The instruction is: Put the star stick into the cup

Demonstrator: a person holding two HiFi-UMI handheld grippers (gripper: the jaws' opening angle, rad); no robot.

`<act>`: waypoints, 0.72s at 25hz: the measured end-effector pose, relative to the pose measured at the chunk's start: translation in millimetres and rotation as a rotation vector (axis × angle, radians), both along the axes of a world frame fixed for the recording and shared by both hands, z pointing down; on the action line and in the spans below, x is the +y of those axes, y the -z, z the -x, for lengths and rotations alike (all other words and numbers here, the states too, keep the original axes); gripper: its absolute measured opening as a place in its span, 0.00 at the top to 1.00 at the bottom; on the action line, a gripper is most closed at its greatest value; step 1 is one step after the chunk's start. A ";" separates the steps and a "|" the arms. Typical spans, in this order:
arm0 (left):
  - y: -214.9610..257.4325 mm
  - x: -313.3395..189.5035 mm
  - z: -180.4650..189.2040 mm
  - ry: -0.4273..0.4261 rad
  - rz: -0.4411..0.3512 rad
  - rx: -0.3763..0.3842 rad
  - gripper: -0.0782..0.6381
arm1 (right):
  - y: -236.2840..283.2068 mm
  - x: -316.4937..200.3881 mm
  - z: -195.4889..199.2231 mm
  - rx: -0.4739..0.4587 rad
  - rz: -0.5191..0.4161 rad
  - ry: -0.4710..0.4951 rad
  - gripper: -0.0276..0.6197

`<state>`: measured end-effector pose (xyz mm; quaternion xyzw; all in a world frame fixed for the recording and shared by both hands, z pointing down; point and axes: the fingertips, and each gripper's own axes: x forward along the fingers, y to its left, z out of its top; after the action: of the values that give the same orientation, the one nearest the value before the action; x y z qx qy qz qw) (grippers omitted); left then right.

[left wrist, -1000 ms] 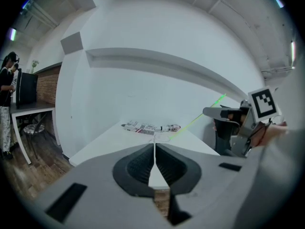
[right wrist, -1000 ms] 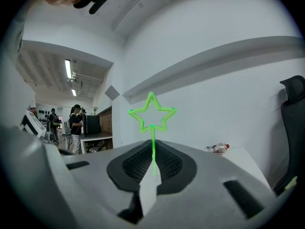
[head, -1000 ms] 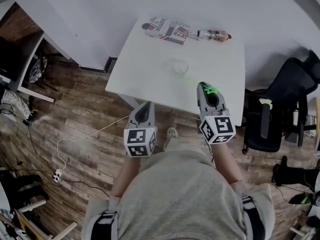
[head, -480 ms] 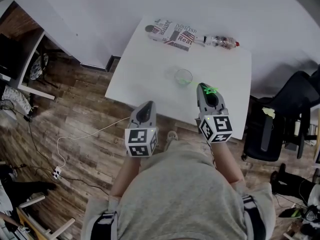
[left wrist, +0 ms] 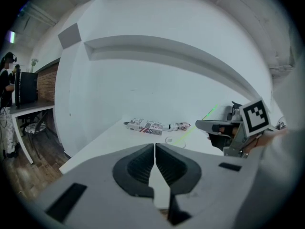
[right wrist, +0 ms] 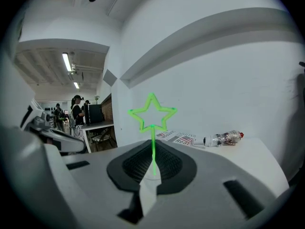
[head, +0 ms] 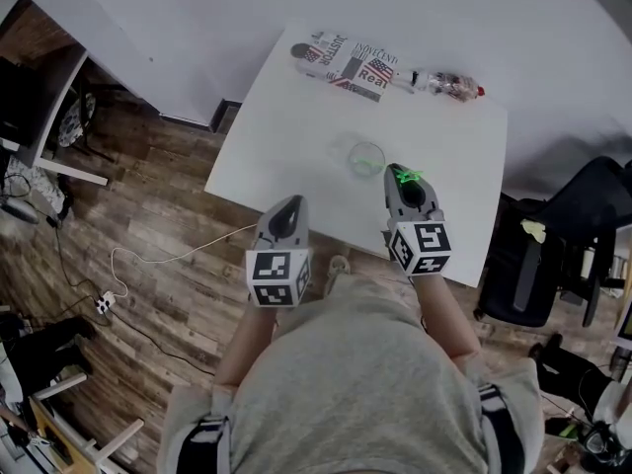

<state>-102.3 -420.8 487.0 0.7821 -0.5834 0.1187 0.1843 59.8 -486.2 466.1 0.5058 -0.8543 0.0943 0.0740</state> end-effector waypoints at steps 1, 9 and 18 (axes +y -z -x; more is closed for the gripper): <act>-1.0 -1.6 -0.1 0.001 0.003 0.000 0.88 | -3.6 -1.9 0.4 0.002 0.008 0.003 0.93; -7.9 -8.5 -3.6 0.003 0.020 -0.007 0.88 | -26.4 -9.5 3.6 0.009 0.056 0.025 0.93; -8.8 -13.3 -8.2 -0.002 0.024 -0.011 0.88 | -35.9 -11.4 0.3 -0.013 0.072 0.020 0.93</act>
<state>-94.2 -434.0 495.9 0.7798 -0.5820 0.1303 0.1902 59.6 -497.6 502.0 0.4937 -0.8558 0.1275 0.0877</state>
